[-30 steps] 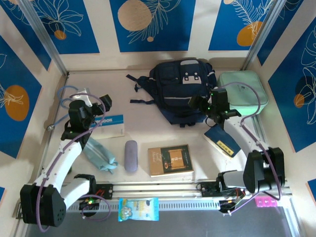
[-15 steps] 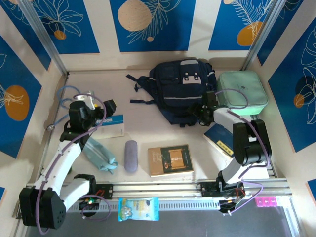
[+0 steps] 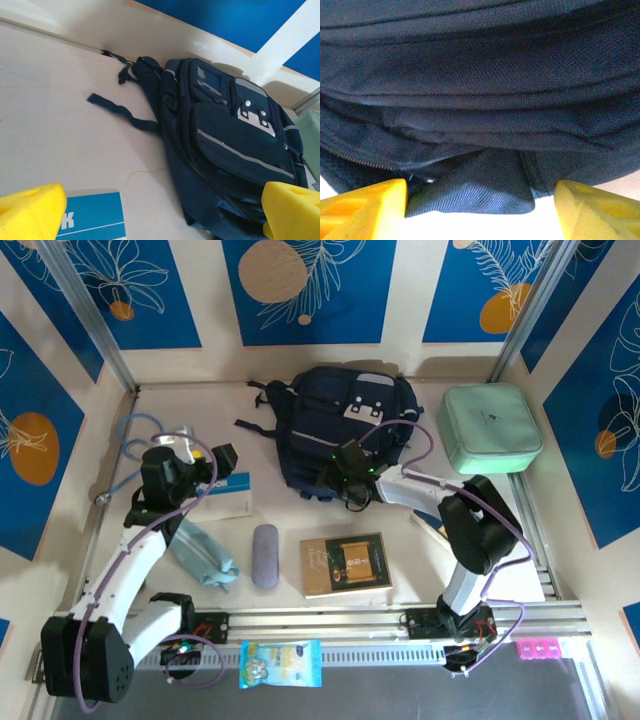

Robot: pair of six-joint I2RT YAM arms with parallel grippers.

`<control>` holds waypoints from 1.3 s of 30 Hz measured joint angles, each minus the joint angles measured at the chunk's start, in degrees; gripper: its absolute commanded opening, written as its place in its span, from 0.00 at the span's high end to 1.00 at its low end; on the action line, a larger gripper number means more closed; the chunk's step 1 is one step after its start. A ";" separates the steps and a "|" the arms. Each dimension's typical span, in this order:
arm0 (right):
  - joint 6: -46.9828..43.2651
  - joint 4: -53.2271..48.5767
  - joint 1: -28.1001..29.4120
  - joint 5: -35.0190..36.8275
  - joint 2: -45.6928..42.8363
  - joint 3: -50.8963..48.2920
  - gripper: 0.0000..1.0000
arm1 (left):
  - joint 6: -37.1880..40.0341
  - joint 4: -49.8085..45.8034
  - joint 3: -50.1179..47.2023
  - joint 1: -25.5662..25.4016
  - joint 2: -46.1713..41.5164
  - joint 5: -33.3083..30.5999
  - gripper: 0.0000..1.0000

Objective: Pack the student bag
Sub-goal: Rotate the student bag at the center of the table.

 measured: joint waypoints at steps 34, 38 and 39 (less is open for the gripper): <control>-18.97 -9.16 -38.99 -19.23 23.26 31.87 0.83 | -25.33 6.78 9.01 -26.08 32.98 4.24 0.14; -19.02 -6.71 -38.69 -19.67 21.66 27.63 0.87 | -25.94 6.32 12.55 -26.10 37.31 3.67 0.15; -18.78 -5.99 -38.56 -19.85 20.70 25.73 0.87 | -25.53 5.46 13.92 -25.94 38.14 3.06 0.16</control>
